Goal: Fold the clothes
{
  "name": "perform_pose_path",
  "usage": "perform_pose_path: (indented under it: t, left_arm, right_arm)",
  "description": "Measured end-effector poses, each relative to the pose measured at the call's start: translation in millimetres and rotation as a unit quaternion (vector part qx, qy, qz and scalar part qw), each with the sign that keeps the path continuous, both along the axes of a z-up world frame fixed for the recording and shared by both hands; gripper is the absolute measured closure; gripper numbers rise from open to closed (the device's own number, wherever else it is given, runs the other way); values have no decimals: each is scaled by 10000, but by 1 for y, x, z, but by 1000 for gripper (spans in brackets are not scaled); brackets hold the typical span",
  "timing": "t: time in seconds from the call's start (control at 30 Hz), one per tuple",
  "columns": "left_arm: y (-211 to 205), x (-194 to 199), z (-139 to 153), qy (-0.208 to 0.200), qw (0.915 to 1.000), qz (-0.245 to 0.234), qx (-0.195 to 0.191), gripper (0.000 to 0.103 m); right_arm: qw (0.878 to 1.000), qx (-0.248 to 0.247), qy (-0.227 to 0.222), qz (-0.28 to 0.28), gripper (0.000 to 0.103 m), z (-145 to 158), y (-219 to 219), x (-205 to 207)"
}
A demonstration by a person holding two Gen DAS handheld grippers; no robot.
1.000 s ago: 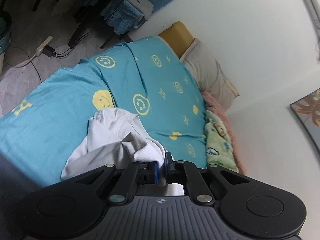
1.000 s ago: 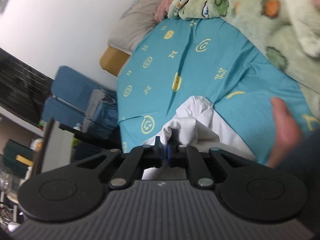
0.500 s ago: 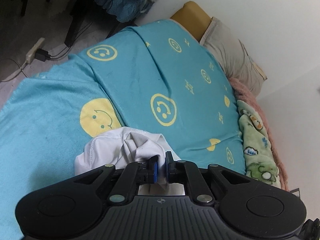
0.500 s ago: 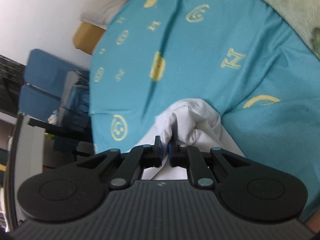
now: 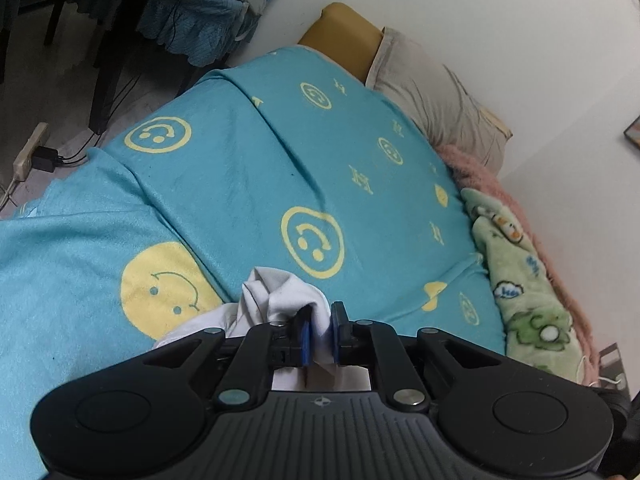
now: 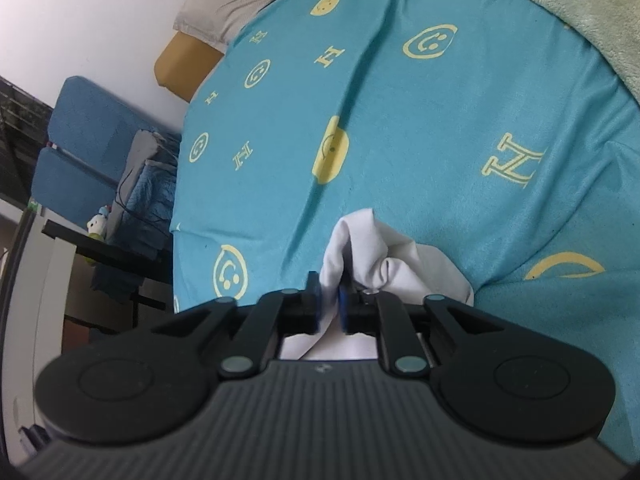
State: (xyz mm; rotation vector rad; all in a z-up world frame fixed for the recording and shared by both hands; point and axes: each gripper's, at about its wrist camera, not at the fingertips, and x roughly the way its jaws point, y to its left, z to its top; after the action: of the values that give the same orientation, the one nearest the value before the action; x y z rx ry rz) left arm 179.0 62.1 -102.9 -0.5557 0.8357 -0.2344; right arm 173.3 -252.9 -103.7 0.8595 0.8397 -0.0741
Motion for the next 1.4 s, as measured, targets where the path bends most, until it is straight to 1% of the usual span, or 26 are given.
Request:
perform_pose_path:
  t: [0.03, 0.07, 0.1, 0.13, 0.17, 0.2, 0.3, 0.37, 0.4, 0.5, 0.57, 0.63, 0.67, 0.77, 0.87, 0.93, 1.0, 1.07, 1.13, 1.17, 1.23, 1.3, 1.37, 1.4]
  left_arm:
    - [-1, -2, 3, -39, 10000, -49, 36, 71]
    - [-3, -4, 6, -82, 9999, -101, 66, 52]
    - [-4, -7, 9, -139, 9998, -150, 78, 42]
    - [-5, -12, 13, -241, 9993, -233, 141, 28]
    - [-7, -17, 18, -350, 9986, -322, 214, 22]
    - [-9, -22, 22, -459, 9977, -411, 286, 21]
    - [-16, -37, 25, -569, 9944, -660, 596, 19]
    - [-21, -39, 22, -450, 9929, -731, 821, 19]
    - [-23, -39, 19, -402, 9921, -733, 931, 19]
    - [-26, -31, 14, -300, 9896, -809, 1154, 19]
    - [-27, -26, 9, -234, 9877, -773, 1339, 19]
    - [-28, -22, 3, -167, 9854, -730, 1527, 19]
    - [-29, -19, 1, -134, 9842, -708, 1620, 19]
    - [-26, -25, -3, -35, 9830, -624, 1724, 20]
    - [-26, -46, 7, -190, 9813, -709, 1781, 20]
    - [-27, -63, 12, -266, 9787, -749, 1893, 20]
    - [-28, -79, 17, -244, 9766, -829, 1968, 20]
    - [-30, -93, 18, -192, 9740, -825, 2103, 20]
    - [-31, -105, 18, -110, 9709, -748, 2273, 20]
    - [-31, -106, 17, -36, 9709, -711, 2286, 20]
    - [-29, -109, 14, 117, 9714, -652, 2280, 20]
    - [-25, -107, 12, 266, 9740, -609, 2165, 20]
    - [-18, -111, 14, 358, 9796, -561, 1895, 20]
    - [-15, -116, 16, 380, 9833, -566, 1690, 20]
  right_arm:
    - [10000, 33, -33, 27, 45, 1, 1, -1]
    - [9999, 106, -109, 41, 18, 2, 2, -4]
    - [9997, 141, -169, 69, 17, 4, 4, -7]
    - [9997, 112, -200, 121, 17, 7, 7, -11]
    - [9996, 82, -231, 172, 17, 10, 10, -15]
    - [9993, 2, -286, 234, 17, 13, 14, -18]
    - [9960, -497, -571, 472, 17, 22, 29, -29]
    - [9917, -921, -645, 628, 19, 25, 38, -28]
    - [9887, -1153, -655, 705, 23, 26, 42, -26]
    - [9771, -1824, -505, 971, 23, 18, 52, -8]
    - [9685, -2171, -337, 1172, 23, 8, 59, 7]
    - [9618, -2375, -166, 1349, 24, -3, 63, 14]
    - [9597, -2430, -113, 1409, 24, -6, 65, 15]
    - [9576, -2487, -137, 1450, 24, -3, 69, 7]
    - [9638, -2262, -260, 1390, 23, 10, 72, -13]
    - [9657, -2158, -287, 1412, 23, 19, 77, -32]
    - [9668, -2084, -313, 1446, 23, 26, 82, -52]
    - [9639, -2162, -315, 1519, 23, 31, 87, -69]
    - [9606, -2318, -235, 1513, 23, 31, 88, -80]
    - [9606, -2345, -157, 1480, 23, 29, 88, -83]
    - [9630, -2290, 30, 1418, 23, 22, 84, -83]
    - [9655, -2160, 263, 1430, 23, 11, 81, -78]
    - [9669, -2079, 389, 1429, 23, 3, 80, -76]
    - [9675, -2050, 427, 1420, 23, 0, 80, -76]
